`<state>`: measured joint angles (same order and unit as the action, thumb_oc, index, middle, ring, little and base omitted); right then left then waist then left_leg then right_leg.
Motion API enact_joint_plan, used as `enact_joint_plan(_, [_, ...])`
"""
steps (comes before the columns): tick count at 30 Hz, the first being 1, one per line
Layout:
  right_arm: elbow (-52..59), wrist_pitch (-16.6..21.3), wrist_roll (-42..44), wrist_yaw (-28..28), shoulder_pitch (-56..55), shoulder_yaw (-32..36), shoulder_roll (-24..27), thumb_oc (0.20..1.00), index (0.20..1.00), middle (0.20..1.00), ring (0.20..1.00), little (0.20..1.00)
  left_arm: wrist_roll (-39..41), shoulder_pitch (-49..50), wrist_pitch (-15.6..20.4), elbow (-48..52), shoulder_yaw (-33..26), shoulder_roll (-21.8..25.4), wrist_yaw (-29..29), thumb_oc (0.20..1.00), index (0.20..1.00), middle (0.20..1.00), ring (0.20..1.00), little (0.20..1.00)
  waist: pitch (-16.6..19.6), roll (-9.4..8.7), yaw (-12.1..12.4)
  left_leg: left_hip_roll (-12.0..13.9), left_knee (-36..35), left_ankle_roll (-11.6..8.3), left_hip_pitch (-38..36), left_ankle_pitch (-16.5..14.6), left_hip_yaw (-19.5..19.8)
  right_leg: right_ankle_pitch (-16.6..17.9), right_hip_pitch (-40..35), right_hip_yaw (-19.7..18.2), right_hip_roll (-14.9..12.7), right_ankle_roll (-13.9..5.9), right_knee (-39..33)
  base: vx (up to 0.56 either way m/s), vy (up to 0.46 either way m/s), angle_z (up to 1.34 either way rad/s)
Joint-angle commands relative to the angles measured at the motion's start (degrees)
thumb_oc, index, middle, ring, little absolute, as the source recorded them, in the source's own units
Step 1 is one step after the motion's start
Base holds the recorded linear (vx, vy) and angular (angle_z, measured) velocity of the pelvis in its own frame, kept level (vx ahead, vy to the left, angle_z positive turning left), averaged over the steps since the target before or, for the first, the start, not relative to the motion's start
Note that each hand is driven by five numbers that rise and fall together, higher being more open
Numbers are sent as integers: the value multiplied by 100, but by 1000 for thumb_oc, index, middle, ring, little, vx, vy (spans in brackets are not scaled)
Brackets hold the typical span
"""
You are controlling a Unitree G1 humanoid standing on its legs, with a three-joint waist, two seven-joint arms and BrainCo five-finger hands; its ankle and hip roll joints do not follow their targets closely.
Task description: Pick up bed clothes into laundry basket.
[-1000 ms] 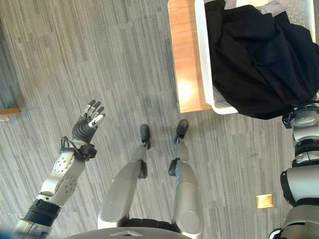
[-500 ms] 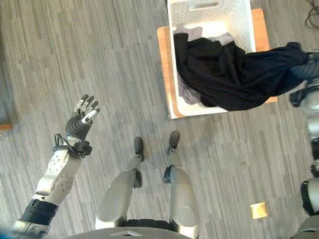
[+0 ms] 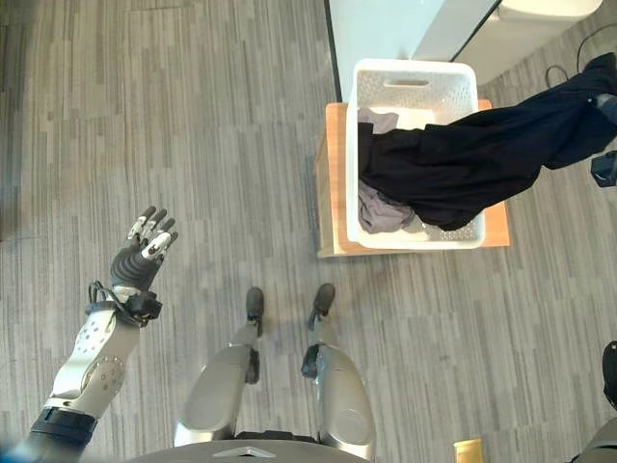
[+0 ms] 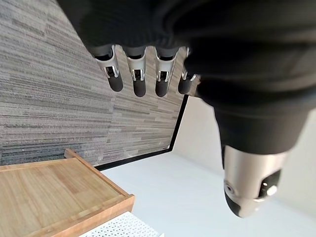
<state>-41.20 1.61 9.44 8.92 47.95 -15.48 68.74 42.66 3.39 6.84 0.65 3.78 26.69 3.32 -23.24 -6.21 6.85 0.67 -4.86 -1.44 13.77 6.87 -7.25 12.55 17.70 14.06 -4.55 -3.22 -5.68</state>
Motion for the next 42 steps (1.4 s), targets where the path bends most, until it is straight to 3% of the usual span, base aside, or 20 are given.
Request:
enact_joint_plan(1, [33, 219, 90, 121, 851, -509, 199, 200, 200, 200, 200, 200, 287, 327, 145, 126, -125, 396, -142, 1000, 1000, 1000, 1000, 1000, 495, -363, 217, 49, -14, -99, -57, -369, 578, -472, -281, -36, -321, -690, 68, 1, -6, 3])
enact_joint_plan(11, [1036, 170, -461, -76, 1630, -1485, 166, 200, 200, 200, 200, 200, 206, 432, 118, 56, -225, 431, -125, 1000, 1000, 1000, 1000, 1000, 463, -561, 420, 66, -14, -94, 8, -332, 730, -471, -311, 70, -290, -677, 68, -3, -7, 9])
enact_joint_plan(16, [1098, 80, -686, -217, 1704, -1744, -90, 200, 200, 200, 200, 200, 172, 519, 91, 20, -296, 422, -106, 1000, 1000, 1000, 1000, 1000, 378, -544, 474, 84, -14, -97, 39, -304, 752, -468, -303, 87, -275, -650, 68, -10, 8, 4])
enact_joint_plan(29, [438, -171, -844, -393, 1312, -1647, -400, 200, 200, 200, 200, 200, 161, 455, 19, 47, -170, 323, -59, 1000, 1000, 1000, 1000, 1000, 247, -406, 389, 88, -14, -85, 68, -302, 724, -430, -245, 33, -270, -650, 68, -2, 1, 0])
enact_joint_plan(36, [838, -225, -1002, -597, 263, -1052, -514, 200, 200, 200, 200, 200, 123, 397, -9, 46, -176, 287, -78, 1000, 1000, 1000, 1000, 1000, 217, -442, 303, 85, -14, -62, 71, -318, 692, -410, -214, 13, -275, -655, 68, -4, 1, -3])
enact_joint_plan(41, [510, -324, -920, -1166, 190, -1475, -621, 200, 200, 200, 200, 200, 99, 369, -45, 57, -109, 368, -154, 1000, 1000, 1000, 1000, 1000, 167, -470, 341, 75, -14, -72, 101, -296, 700, -384, -185, 37, -289, -658, 68, -7, -4, -2])
enact_joint_plan(42, [439, -357, -854, -1226, 291, -1570, -641, 561, 561, 561, 561, 561, 101, 375, -52, 65, -113, 396, -163, 1000, 1000, 1000, 1000, 1000, 165, -472, 340, 75, -14, -76, 106, -293, 697, -380, -181, 35, -289, -658, 68, 0, 0, 0])
